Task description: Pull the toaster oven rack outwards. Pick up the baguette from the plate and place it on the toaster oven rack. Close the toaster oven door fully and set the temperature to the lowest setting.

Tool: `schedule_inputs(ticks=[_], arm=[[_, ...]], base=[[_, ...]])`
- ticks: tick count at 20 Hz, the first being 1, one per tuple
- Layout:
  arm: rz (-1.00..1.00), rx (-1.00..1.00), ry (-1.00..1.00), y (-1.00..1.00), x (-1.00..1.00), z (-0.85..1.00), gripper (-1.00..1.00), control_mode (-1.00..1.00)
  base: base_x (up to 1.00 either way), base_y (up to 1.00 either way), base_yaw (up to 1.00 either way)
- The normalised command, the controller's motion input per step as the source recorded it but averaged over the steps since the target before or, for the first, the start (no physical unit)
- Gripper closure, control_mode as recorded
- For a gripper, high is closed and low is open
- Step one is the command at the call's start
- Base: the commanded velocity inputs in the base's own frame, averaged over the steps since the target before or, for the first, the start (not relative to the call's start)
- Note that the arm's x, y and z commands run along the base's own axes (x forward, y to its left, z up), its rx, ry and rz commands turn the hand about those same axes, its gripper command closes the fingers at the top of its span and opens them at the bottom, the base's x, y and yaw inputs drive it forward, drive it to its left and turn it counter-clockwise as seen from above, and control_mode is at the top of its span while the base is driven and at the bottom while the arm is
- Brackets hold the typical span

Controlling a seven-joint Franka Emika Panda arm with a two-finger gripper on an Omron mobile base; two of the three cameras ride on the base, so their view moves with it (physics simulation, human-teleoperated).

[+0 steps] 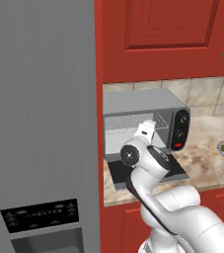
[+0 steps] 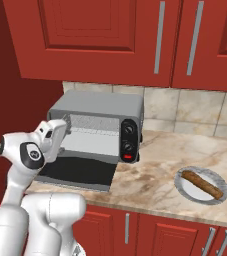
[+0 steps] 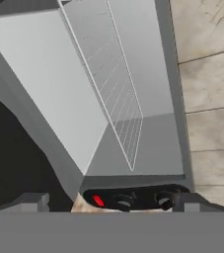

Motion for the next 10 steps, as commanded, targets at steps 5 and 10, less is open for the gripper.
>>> schedule_inputs(ticks=[5,10], arm=[[0.03,0.0,0.0,0.0,0.33,-0.1,-1.0,-1.0],[0.04,-0.02,0.0,0.0,0.3,-0.16,-1.0,-1.0]], base=[[0.0,0.0,0.0],[0.0,0.0,0.0]])
